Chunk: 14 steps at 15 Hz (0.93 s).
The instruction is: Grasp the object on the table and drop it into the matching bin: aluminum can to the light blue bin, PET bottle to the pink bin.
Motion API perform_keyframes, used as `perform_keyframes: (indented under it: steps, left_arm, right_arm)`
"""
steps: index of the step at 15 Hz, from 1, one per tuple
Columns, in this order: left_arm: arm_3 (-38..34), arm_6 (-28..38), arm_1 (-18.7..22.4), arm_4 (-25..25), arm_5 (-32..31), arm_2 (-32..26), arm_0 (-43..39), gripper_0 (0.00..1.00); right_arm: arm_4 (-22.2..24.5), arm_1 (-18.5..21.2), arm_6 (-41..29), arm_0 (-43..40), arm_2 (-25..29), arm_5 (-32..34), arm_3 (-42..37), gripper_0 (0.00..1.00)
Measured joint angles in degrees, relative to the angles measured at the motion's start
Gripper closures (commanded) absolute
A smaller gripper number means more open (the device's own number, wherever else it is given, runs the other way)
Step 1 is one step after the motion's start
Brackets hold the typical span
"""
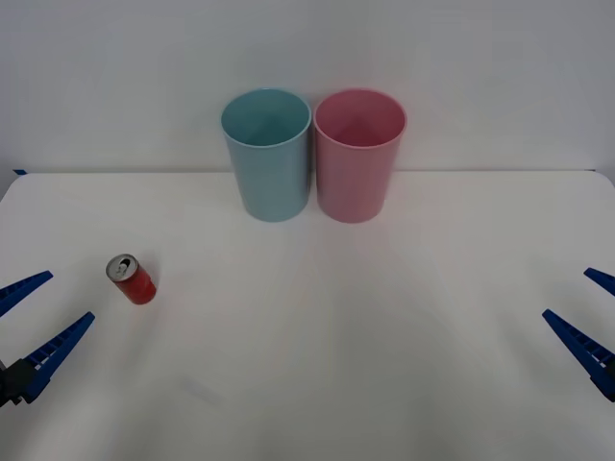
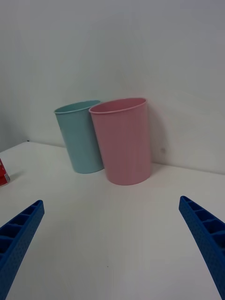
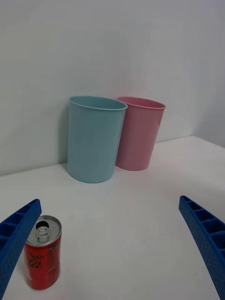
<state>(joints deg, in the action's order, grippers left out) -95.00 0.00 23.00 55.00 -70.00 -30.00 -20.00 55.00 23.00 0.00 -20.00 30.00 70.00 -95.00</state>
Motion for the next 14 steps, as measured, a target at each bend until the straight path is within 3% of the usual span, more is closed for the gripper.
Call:
perform_keyframes:
  steps: [10, 14]
  left_arm:
    - [1.6, -0.6, -1.2, -1.3, 1.7, 0.4, -1.1, 0.0]
    - [1.8, -2.0, -1.2, -1.3, 6.0, 1.3, -3.4, 0.0]
  right_arm:
    - [0.0, 0.0, 0.0, 0.0, 0.0, 0.0, 0.0, 0.0]
    - [0.0, 0.0, 0.0, 0.0, 0.0, 0.0, 0.0, 0.0]
